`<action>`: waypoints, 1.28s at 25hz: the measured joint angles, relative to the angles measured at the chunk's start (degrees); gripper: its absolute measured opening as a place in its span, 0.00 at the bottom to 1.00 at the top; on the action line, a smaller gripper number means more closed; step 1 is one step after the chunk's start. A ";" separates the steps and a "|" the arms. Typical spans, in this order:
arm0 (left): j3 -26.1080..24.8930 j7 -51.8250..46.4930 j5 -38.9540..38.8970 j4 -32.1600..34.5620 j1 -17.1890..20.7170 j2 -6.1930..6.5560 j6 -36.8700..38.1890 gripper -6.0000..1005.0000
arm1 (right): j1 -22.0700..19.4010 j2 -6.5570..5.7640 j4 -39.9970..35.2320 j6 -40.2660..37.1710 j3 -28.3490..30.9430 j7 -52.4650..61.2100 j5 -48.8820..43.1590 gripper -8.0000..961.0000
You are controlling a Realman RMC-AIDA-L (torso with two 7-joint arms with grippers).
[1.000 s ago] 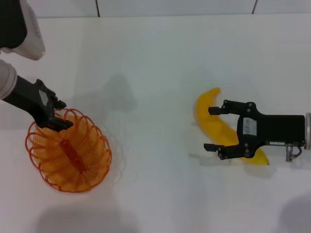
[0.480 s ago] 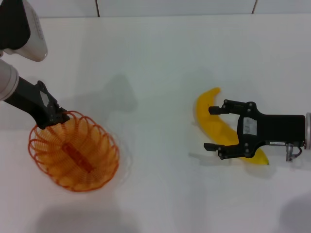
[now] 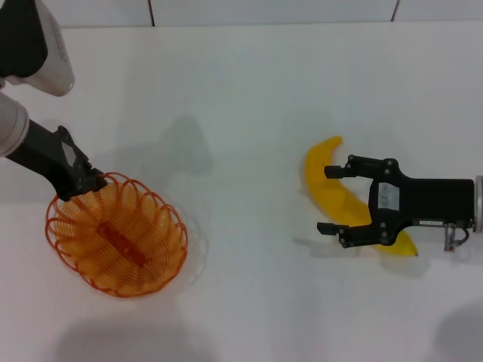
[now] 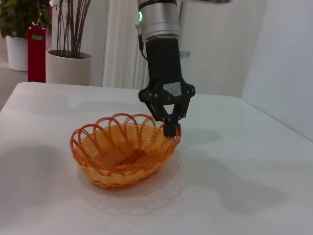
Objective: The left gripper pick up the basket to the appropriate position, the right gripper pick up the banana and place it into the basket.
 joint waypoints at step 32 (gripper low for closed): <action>-11.02 -23.03 -11.69 -12.24 -4.97 0.08 -5.86 0.05 | -0.07 -0.16 0.00 -0.25 0.96 0.00 1.34 0.92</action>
